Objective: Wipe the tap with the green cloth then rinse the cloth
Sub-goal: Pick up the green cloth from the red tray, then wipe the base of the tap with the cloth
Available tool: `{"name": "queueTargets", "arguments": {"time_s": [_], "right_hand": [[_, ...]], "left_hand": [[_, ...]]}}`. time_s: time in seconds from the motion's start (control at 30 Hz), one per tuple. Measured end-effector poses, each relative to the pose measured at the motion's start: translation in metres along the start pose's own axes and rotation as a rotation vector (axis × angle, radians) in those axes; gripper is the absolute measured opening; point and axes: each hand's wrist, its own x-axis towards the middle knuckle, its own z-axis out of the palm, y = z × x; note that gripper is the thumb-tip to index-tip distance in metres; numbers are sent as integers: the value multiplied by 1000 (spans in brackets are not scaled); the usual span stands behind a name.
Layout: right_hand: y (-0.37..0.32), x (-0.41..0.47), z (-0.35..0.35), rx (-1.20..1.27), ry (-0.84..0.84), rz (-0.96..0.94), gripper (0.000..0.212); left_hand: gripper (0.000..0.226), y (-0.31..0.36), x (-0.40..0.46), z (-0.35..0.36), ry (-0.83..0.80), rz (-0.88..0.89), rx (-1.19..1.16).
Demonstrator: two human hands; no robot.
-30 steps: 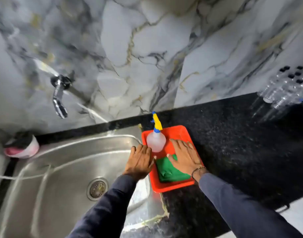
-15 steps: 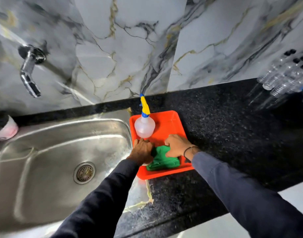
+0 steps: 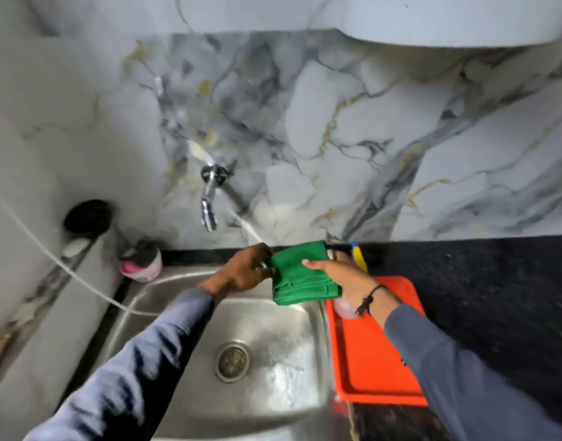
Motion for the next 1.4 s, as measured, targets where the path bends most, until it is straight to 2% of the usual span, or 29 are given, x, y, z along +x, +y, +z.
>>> {"name": "queueTargets", "arguments": {"time_s": [0.17, 0.23, 0.3, 0.4, 0.47, 0.53, 0.6, 0.67, 0.7, 0.8, 0.9, 0.93, 1.0, 1.03, 1.07, 1.1, 1.13, 1.23, 1.27, 1.33, 1.4], "right_hand": [[-44, 28, 71, 151, 111, 10, 6], [-69, 40, 103, 223, 172, -41, 4], [-94, 56, 139, 213, 241, -140, 15], [-129, 79, 201, -56, 347, -304, 34], [-140, 97, 245, -306, 297, -385, 38], [-137, 114, 286, -673, 267, -410, 57], [-133, 125, 309, -1095, 368, -375, 76], [-135, 133, 320, -1365, 459, -337, 77], [-137, 136, 323, -1423, 474, -318, 74], [-137, 142, 330, -1396, 497, -296, 78], [-141, 145, 318, -1024, 517, -280, 93], [-147, 149, 309, -831, 501, -229, 87], [-162, 159, 290, -453, 381, -109, 48], [-168, 159, 284, -320, 334, -72, 28], [-171, 158, 281, -258, 299, -60, 19], [-173, 156, 281, -302, 300, -64, 22], [-171, 154, 284, -421, 323, -77, 34], [-151, 143, 304, -920, 512, -187, 82], [-141, 137, 309, -1063, 560, -247, 92], [-120, 128, 313, -1251, 622, -372, 96], [-93, 120, 309, -1285, 682, -494, 96]], "left_hand": [[21, -46, 4, -99, 556, 100, 376], [24, -57, 16, -140, 722, 148, 530], [35, -63, 34, -178, 807, 190, 676], [61, -65, 64, -225, 804, 239, 896], [73, -68, 84, -250, 786, 296, 1047], [76, -75, 101, -270, 784, 425, 1165], [75, -81, 115, -284, 796, 564, 1240], [74, -89, 129, -293, 823, 649, 1270], [74, -93, 136, -296, 827, 667, 1279], [75, -102, 154, -301, 798, 687, 1293], [69, -109, 165, -305, 787, 715, 1297], [68, -110, 167, -305, 786, 712, 1294], [68, -111, 167, -305, 778, 714, 1282], [68, -110, 167, -305, 775, 719, 1276], [68, -109, 166, -305, 774, 721, 1271], [68, -108, 166, -305, 772, 722, 1259], [68, -108, 165, -306, 769, 726, 1246], [67, -107, 163, -305, 752, 735, 1233], [67, -106, 162, -305, 741, 729, 1232], [67, -104, 160, -305, 724, 711, 1243], [66, -101, 157, -306, 709, 697, 1252]]}}
